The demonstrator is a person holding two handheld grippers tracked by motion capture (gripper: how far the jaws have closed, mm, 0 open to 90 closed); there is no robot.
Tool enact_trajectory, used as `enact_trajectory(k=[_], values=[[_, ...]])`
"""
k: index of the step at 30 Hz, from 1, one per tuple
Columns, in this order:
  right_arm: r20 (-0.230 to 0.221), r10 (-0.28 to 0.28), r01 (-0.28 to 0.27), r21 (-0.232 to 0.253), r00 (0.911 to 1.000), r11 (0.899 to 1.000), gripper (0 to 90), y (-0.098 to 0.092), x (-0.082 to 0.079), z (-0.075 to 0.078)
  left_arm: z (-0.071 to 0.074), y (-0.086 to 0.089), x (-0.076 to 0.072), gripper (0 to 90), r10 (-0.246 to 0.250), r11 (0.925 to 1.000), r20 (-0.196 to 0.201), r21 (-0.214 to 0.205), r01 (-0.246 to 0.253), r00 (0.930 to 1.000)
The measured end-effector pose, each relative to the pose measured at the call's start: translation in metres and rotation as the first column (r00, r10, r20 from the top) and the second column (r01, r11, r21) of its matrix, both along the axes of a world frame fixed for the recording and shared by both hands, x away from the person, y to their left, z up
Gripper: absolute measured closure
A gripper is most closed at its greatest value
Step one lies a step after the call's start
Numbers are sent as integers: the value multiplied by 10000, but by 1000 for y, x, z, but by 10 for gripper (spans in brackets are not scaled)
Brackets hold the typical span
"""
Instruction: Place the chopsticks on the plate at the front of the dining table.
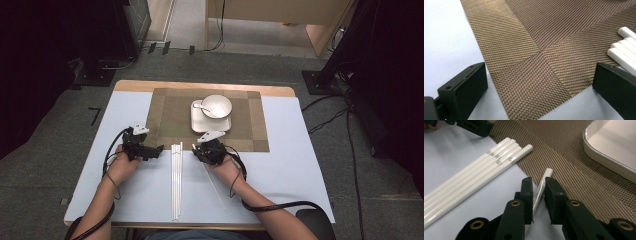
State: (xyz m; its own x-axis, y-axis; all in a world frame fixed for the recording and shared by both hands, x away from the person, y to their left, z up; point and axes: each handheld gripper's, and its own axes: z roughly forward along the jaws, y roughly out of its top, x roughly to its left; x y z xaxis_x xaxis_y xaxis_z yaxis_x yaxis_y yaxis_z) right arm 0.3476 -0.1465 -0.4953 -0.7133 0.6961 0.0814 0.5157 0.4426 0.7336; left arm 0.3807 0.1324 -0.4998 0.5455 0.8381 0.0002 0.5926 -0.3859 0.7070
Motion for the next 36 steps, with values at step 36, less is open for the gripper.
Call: enact_trajectory(k=[36], values=[[124,-476,475,40,9988,9989,828,-34,28,0,0,0,0,0,3,10000,-12,-5,-3,10000]])
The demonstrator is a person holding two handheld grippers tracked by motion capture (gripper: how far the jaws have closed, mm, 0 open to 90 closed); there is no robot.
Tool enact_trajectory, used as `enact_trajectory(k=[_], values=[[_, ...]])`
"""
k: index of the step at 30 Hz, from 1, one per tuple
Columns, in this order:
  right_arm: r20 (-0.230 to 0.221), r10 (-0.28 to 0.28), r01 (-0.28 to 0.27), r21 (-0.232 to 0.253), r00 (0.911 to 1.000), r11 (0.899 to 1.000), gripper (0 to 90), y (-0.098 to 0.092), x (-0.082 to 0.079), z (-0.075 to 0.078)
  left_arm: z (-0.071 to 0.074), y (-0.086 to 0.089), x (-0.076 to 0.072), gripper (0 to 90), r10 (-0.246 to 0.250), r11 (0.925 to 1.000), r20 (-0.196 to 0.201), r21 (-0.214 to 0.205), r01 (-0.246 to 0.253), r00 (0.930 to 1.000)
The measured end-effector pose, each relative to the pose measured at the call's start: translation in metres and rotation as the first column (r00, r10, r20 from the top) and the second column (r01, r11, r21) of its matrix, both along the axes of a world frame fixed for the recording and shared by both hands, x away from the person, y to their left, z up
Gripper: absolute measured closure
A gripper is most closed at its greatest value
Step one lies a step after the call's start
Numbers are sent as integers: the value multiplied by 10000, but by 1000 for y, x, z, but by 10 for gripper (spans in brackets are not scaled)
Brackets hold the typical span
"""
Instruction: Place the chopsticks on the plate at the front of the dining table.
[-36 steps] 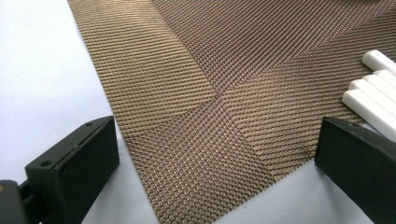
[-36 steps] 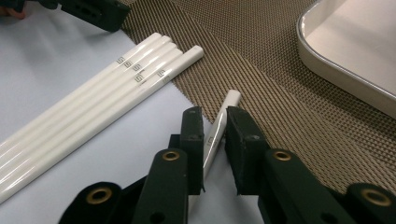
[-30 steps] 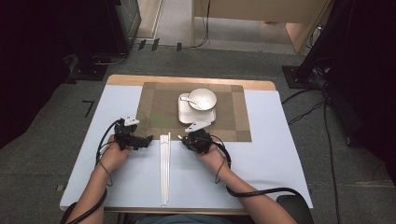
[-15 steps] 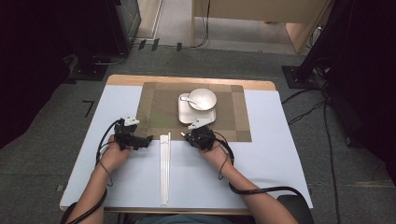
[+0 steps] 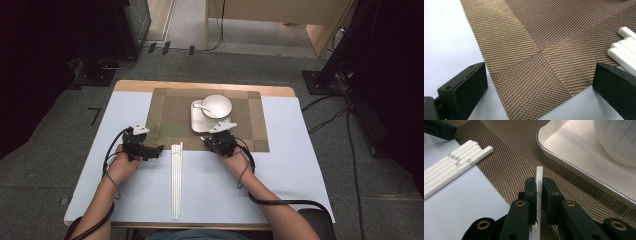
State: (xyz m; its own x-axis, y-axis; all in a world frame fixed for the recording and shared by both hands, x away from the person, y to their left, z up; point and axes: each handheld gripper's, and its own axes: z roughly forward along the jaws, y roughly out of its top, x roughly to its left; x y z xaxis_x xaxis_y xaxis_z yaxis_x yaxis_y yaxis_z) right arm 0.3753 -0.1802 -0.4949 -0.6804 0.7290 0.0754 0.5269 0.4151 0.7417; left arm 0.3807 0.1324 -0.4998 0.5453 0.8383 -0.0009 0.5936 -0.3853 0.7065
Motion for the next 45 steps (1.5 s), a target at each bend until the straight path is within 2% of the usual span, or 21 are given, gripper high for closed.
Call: enact_trajectory(k=[5,6,7,9,17,19,22,23,24,27,31,34,38,40,42,45], values=[[-163,235,-227,517,9996,9984,653,-2,1,0,0,0,0,0,0,10000,2,2,0,10000],[-163,235,-227,517,9996,9984,653,-2,1,0,0,0,0,0,0,10000,2,2,0,10000],[-198,389,-374,725,9990,9967,563,-3,2,0,0,0,0,0,0,10000,-8,1,0,10000],[-132,452,-441,761,9989,9961,517,-3,1,1,0,0,0,0,1,10000,-10,-17,-1,10000],[316,617,-640,775,9976,9949,529,-6,-4,5,0,0,0,0,-5,10000,-40,-22,5,10000],[808,653,-713,725,9946,9948,522,-8,-7,7,0,0,1,0,-7,10000,-45,-28,7,10000],[815,732,-792,727,9940,9942,480,-9,-7,8,0,0,1,0,-5,10000,-44,-28,5,10000],[146,881,-891,937,9960,9916,427,-9,-4,7,0,0,1,0,-5,10000,-41,-35,5,10000],[10,900,-896,1027,9959,9907,429,-9,-4,7,0,0,1,0,-3,10000,-42,-34,3,10000],[135,891,-900,933,9959,9916,421,-10,-5,6,0,0,0,0,-3,10000,-34,-34,3,10000],[111,998,-1004,1083,9949,9890,301,-10,-4,7,0,0,0,0,-3,10000,-29,-38,3,10000],[36,781,-779,1186,9969,9899,308,-11,-4,8,0,0,1,0,-2,10000,-41,-39,2,10000],[142,625,-635,808,9979,9947,439,-15,-8,7,0,0,1,0,-4,10000,-60,-42,4,10000],[214,556,-571,794,9982,9952,486,-16,-10,5,0,0,1,0,-4,10000,-60,-43,4,10000],[27,318,-319,1001,9995,9945,502,-17,-13,5,0,0,1,0,8,10000,-50,-50,-8,10000],[258,281,-302,886,9993,9956,503,-18,-18,4,0,0,1,0,3,10000,-68,-37,-4,10000]])
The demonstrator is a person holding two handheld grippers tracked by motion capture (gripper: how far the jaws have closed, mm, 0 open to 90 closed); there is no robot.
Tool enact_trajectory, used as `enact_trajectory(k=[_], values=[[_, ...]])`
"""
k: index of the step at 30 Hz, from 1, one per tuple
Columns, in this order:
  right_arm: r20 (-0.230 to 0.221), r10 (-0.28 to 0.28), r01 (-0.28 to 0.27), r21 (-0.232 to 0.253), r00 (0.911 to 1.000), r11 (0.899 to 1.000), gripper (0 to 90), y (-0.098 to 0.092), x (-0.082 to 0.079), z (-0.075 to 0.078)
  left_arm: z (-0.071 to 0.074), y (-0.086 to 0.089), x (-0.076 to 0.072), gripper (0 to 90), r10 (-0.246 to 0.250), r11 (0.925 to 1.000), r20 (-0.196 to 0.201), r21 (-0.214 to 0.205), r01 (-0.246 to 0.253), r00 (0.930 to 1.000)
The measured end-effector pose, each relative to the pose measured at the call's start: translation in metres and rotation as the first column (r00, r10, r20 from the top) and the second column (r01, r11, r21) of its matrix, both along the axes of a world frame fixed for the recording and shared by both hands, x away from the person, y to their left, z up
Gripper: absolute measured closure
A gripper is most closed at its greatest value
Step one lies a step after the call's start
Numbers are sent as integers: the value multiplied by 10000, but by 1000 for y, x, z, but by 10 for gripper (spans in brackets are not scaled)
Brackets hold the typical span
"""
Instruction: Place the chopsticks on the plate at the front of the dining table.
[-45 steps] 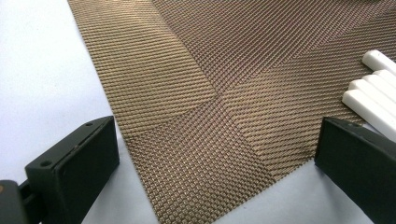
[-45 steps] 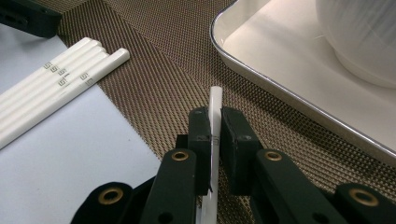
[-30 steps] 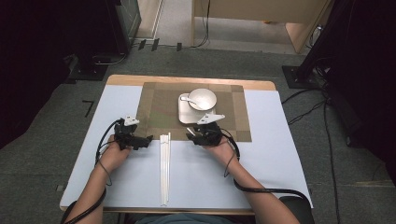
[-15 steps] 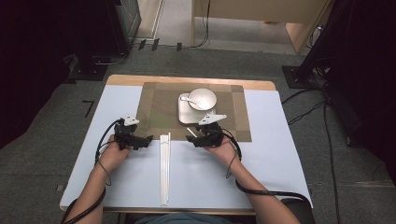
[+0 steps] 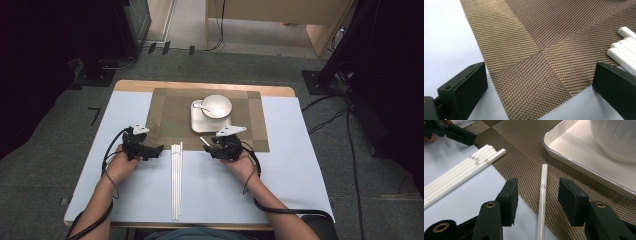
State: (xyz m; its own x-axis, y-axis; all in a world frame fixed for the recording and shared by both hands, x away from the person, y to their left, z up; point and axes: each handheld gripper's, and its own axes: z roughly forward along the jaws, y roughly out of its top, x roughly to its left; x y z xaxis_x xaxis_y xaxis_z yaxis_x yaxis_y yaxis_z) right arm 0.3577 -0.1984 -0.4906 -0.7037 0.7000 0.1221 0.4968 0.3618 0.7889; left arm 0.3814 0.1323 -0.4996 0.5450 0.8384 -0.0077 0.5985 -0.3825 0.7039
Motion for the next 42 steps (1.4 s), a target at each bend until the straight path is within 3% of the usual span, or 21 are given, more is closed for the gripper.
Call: enact_trajectory(k=[8,15,22,26,42], values=[[202,-432,425,356,9989,9985,527,-8,-11,7,0,0,0,0,-15,10000,-15,34,16,10000],[-162,-778,786,647,9968,9948,536,-13,-19,8,0,0,1,0,-30,10000,-48,44,31,10000],[128,-556,555,104,9984,9984,539,-17,-26,5,0,0,1,0,-60,10000,-69,45,61,10000],[-23,-655,655,96,9979,9978,586,-19,-29,4,1,0,1,0,-79,9999,-86,82,79,9999],[-108,-771,769,-192,9970,9969,594,-29,-48,-3,3,-1,4,0,-137,9997,-304,198,143,9994]])
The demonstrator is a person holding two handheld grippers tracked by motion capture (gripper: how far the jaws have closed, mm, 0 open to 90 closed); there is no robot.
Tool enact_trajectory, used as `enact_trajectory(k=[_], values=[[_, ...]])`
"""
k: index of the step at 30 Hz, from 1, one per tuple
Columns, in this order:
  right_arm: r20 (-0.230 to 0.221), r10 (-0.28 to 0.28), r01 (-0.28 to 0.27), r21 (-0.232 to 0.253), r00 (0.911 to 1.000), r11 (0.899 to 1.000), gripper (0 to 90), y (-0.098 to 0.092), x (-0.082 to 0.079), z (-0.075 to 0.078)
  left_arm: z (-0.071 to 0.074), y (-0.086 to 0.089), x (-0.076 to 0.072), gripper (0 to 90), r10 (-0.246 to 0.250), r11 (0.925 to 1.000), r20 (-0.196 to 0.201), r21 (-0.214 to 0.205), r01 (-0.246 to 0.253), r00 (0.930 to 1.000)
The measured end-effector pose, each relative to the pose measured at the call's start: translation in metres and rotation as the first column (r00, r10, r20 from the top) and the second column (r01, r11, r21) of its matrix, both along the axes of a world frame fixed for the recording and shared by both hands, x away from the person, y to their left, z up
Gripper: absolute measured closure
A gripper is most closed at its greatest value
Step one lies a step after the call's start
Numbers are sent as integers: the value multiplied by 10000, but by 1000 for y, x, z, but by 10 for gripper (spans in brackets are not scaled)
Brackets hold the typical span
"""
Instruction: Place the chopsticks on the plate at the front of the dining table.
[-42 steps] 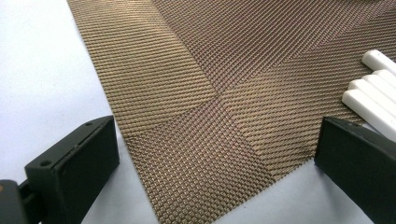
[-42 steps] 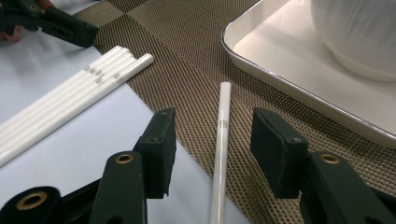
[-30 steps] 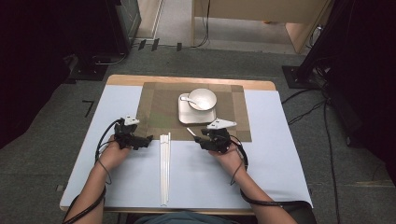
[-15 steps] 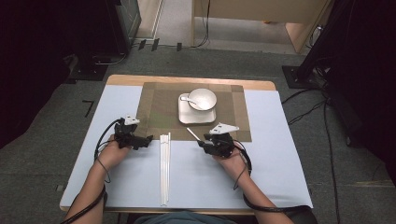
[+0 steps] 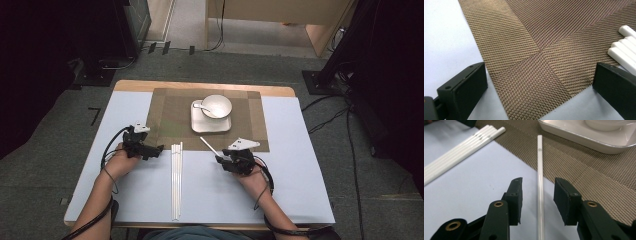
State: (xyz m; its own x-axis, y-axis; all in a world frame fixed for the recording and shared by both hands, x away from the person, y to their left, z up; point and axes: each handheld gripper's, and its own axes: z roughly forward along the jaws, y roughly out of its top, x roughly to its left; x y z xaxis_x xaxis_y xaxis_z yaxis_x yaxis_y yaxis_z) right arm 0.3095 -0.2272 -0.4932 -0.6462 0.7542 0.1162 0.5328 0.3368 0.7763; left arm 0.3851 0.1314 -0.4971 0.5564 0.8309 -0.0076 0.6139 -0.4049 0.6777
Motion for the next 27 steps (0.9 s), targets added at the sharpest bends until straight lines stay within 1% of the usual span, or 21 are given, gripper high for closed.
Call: enact_trajectory(k=[3,5,8,10,11,13,15,17,20,23,25,26,27], values=[[73,66,-65,-102,10000,9999,606,-1,-3,-1,0,0,0,0,-28,10000,-9,1,28,10000],[103,37,-35,-161,9999,9999,622,-2,-4,-2,0,1,0,0,-51,10000,24,-43,51,10000],[145,-30,34,-295,9999,9996,645,-5,-4,-4,0,0,1,0,-90,10000,-10,5,90,10000],[96,-156,158,-286,9998,9995,668,-7,-4,-4,0,0,1,0,-105,9999,-18,14,105,9999],[142,-169,172,-264,9998,9995,676,-8,-4,-5,0,0,1,0,-106,9999,-19,11,106,9999],[84,-198,200,-205,9998,9996,681,-8,-4,-5,0,0,1,0,-113,9999,-18,13,113,9999],[39,-88,89,-293,10000,9995,697,-7,-4,-7,0,0,1,0,-118,9999,-15,12,118,9999],[107,-21,25,-410,9999,9992,699,-5,-4,-7,0,1,1,0,-125,9999,-9,10,125,9999],[169,-21,30,-546,9999,9985,713,-3,-5,-7,0,0,1,0,-131,9999,1,-8,131,9999],[330,-55,78,-705,9994,9975,727,-1,-6,-7,0,1,1,0,-150,9999,21,-24,150,9999],[356,-33,60,-768,9994,9970,743,-1,-7,-7,0,1,1,0,-155,9999,19,-23,155,9999],[422,76,-40,-832,9991,9965,776,0,-7,-7,0,1,1,0,-162,9999,25,-25,162,9999],[422,76,-40,-832,9991,9965,776,0,-7,-7,0,1,1,0,-162,9999,25,-25,162,9999]])
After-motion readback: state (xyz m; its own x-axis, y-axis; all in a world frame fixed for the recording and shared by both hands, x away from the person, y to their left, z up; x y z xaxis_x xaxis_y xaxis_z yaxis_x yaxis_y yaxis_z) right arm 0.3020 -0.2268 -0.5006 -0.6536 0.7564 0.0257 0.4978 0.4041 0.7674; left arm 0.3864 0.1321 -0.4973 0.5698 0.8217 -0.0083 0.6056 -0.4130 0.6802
